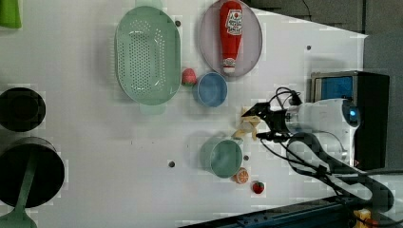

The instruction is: Pick banana from table and place on oven.

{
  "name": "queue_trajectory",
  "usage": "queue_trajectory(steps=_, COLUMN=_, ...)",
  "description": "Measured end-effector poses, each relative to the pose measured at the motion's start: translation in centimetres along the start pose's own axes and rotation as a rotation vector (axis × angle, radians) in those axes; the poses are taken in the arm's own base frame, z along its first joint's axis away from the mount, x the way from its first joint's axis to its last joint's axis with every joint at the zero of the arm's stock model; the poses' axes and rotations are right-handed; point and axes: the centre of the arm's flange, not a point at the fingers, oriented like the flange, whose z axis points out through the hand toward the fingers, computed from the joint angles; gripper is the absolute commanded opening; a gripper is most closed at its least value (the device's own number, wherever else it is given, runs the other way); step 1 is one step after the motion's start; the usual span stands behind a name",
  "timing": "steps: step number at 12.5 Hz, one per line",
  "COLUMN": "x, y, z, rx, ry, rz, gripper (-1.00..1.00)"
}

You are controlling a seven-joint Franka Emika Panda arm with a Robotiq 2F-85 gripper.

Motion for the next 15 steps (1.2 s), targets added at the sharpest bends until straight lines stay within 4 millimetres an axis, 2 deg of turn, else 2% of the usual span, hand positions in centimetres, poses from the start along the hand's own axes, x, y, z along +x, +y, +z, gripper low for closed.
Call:
queue_trajectory(steps=2, x=-0.6, y=0.3, z=1.3, rx=-0.017, ry=-0.009, rz=-0.007, gripper=0.18)
queue_trajectory(steps=5, x=-1.1, y=-0.2, z=0.5, rx=0.020, ry=0.015, rz=-0.026, gripper=-0.49)
queue_trajectory(steps=6, x=-1.0, y=-0.5, z=0.3, rx=0.034, ry=0.021, rz=-0.021, gripper=-0.61)
queue_trajectory(steps=9, x=0.2, y=-0.1, z=-0.2, rx=0.039, ry=0.023, rz=0.016, gripper=-0.61)
queue_trajectory(steps=10, x=0.3, y=0.0, z=-1.0, rx=0.041, ry=0.026, rz=0.011, gripper=-0.61)
queue_trajectory(steps=11, x=0.1, y=-0.1, z=-2.5, rx=0.038, ry=0.029, rz=0.004, gripper=-0.61)
queue_trajectory(steps=12, x=0.0, y=-0.4, z=-4.9, rx=0.048, ry=0.037, rz=0.003, gripper=-0.61)
queue_trajectory(steps=13, x=-0.2, y=-0.8, z=-8.2, rx=0.047, ry=0.042, rz=-0.006, gripper=-0.61)
queue_trajectory(steps=14, x=-0.5, y=-1.0, z=-12.6, rx=0.046, ry=0.053, rz=-0.013, gripper=-0.61)
queue_trajectory(steps=15, x=-0.6, y=-0.9, z=-17.8, rx=0.067, ry=0.077, rz=-0.012, gripper=-0.61)
